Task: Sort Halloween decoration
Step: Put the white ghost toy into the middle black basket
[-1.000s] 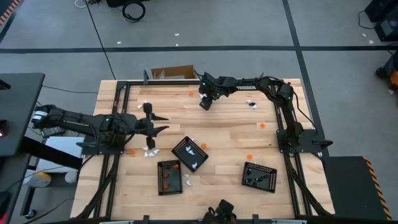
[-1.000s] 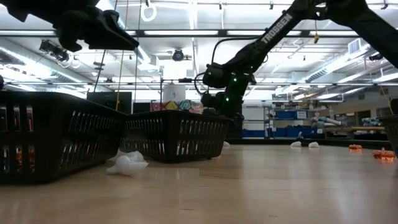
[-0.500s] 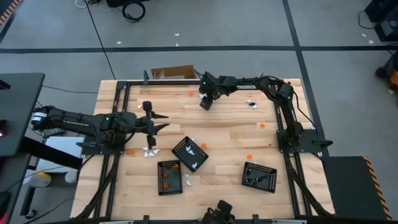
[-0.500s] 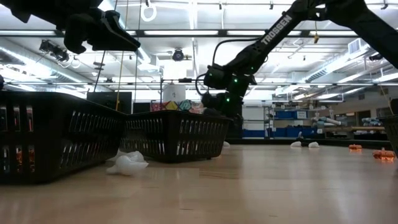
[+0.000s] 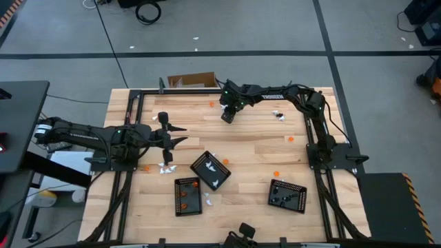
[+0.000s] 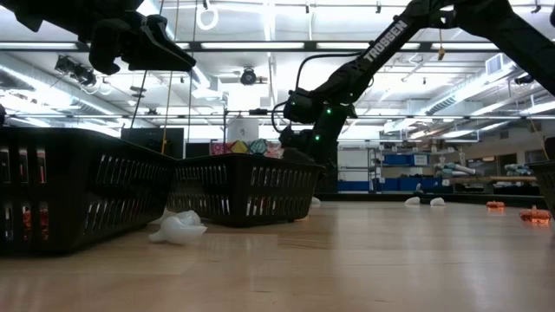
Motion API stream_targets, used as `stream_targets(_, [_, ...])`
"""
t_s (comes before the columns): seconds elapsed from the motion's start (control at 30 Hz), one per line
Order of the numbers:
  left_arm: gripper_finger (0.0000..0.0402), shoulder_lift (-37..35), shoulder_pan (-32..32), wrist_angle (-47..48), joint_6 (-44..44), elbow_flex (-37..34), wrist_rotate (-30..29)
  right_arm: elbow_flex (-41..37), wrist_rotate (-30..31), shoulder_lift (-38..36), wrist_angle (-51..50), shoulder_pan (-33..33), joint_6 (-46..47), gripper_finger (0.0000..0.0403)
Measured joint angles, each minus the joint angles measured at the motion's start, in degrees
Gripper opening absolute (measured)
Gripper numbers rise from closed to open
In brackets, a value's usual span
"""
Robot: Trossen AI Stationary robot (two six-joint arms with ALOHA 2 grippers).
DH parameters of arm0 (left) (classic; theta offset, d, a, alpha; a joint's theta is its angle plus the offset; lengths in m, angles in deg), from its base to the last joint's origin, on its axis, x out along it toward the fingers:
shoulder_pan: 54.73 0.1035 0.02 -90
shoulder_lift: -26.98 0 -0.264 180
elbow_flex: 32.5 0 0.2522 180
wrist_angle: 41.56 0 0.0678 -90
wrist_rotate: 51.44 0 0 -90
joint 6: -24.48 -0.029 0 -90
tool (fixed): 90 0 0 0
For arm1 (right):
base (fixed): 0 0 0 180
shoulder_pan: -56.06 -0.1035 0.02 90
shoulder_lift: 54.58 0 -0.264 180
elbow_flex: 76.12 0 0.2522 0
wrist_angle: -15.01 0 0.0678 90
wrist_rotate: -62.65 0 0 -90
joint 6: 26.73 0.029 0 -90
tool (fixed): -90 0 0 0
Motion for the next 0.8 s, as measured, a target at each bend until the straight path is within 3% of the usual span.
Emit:
stream_targets(0.33, [0.0155,0.0,0.0,0.0,0.0,0.0,0.0,0.1,-3.3,-0.1,-1.3,-1.7,0.0,0.0044])
stream_targets(0.57, [0.0155,0.0,0.0,0.0,0.0,0.0,0.0,3.6,-3.5,-0.8,-8.9,-4.9,-1.5,0.0006])
stream_targets(0.8, [0.0155,0.0,-0.1,0.1,0.1,0.0,0.0,5.8,-3.4,-0.9,-12.5,-7.1,-1.7,0.0031])
